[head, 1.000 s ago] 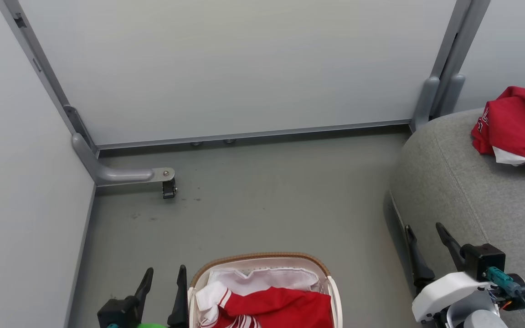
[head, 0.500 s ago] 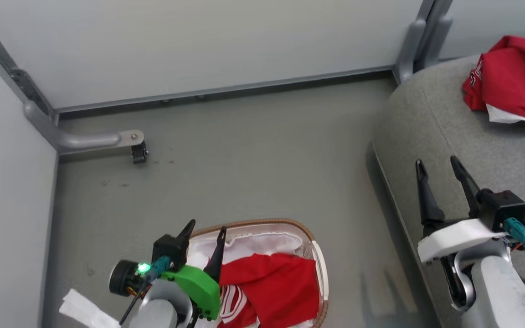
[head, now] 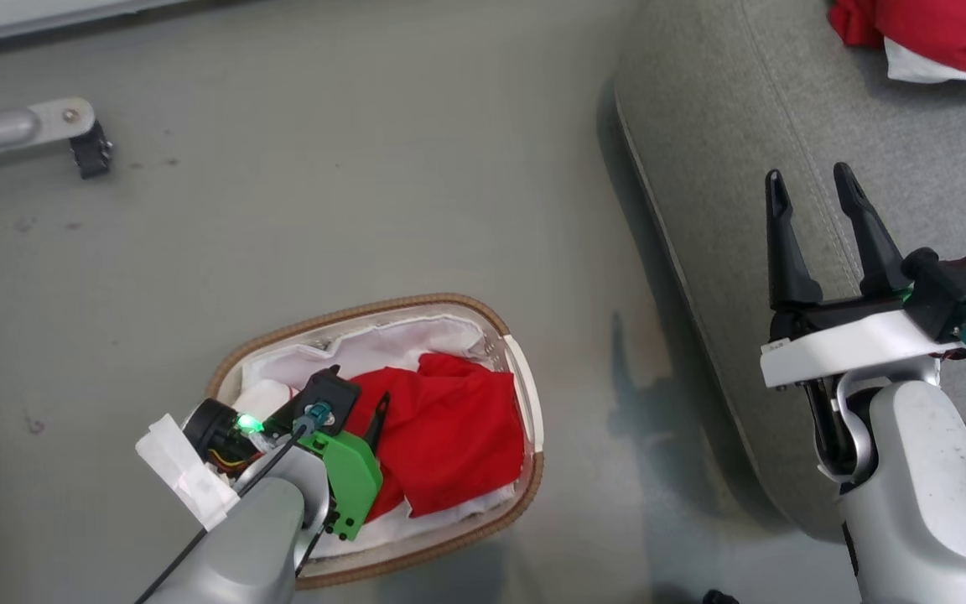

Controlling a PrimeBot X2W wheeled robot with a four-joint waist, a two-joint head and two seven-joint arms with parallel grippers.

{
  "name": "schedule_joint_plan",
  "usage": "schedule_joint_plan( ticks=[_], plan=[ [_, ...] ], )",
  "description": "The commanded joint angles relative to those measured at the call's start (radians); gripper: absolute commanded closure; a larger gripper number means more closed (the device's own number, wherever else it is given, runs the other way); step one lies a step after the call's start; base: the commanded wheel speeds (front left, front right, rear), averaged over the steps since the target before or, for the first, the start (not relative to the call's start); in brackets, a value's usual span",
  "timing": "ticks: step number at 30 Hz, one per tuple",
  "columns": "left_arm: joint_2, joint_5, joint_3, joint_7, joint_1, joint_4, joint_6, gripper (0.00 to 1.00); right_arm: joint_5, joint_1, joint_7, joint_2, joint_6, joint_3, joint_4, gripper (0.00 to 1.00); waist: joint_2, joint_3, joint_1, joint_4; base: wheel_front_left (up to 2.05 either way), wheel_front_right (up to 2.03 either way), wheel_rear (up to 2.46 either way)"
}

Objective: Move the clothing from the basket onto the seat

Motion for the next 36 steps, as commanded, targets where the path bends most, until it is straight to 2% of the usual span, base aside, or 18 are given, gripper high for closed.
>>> schedule_joint_plan(
  ticks=[1,13,21,25,27,28,29,31,36],
  plan=[
    [0.022,0.01,-0.01,0.004,-0.035,0.019,-0.004,0.0,0.018,-0.024,-0.002,0.0,-0.001,0.007,-0.01,0.0,0.0,0.182,-0.0001,-0.12,0.0,0.0,0.0],
    [0.067,-0.004,-0.09,0.035,-0.147,0.143,-0.004,0.0,0.092,-0.086,-0.002,-0.001,-0.001,0.04,-0.043,0.0,0.0,0.339,-0.0001,-0.172,0.0,0.0,0.0],
    [0.082,-0.016,-0.138,0.04,-0.207,0.176,-0.005,0.0,0.108,-0.104,-0.002,-0.001,-0.001,0.043,-0.057,0.0,0.0,0.385,-0.0001,-0.183,0.0,0.0,0.0],
    [0.083,-0.036,-0.125,0.039,-0.23,0.191,0.002,0.0,0.111,-0.111,-0.002,-0.001,-0.001,0.041,-0.057,0.0,0.0,0.394,-0.0001,-0.182,0.0,0.0,0.0],
    [0.08,-0.05,-0.117,0.034,-0.237,0.197,0.003,0.13,0.112,-0.113,-0.002,-0.001,-0.001,0.039,-0.055,0.0,0.0,0.395,-0.0001,-0.18,0.0,0.0,0.0],
    [0.079,-0.058,-0.112,0.028,-0.24,0.2,0.004,0.55,0.112,-0.113,-0.002,-0.001,-0.001,0.038,-0.053,0.0,0.0,0.393,-0.0001,-0.179,0.0,0.0,0.0],
    [0.077,-0.065,-0.107,0.027,-0.24,0.202,0.005,0.64,0.111,-0.112,-0.002,-0.001,-0.001,0.037,-0.051,0.0,0.0,0.39,-0.0001,-0.177,0.0,0.0,0.0],
    [0.072,-0.076,-0.097,0.016,-0.236,0.205,0.006,1.0,0.104,-0.108,-0.002,-0.001,-0.001,0.033,-0.045,0.0,0.0,0.38,-0.0001,-0.17,0.0,0.0,0.0],
    [0.057,-0.112,-0.082,-0.014,-0.203,0.205,0.004,1.0,0.08,-0.099,-0.002,-0.001,-0.001,0.029,-0.028,0.0,0.0,0.334,-0.0001,-0.145,0.0,0.0,0.0]
  ],
)
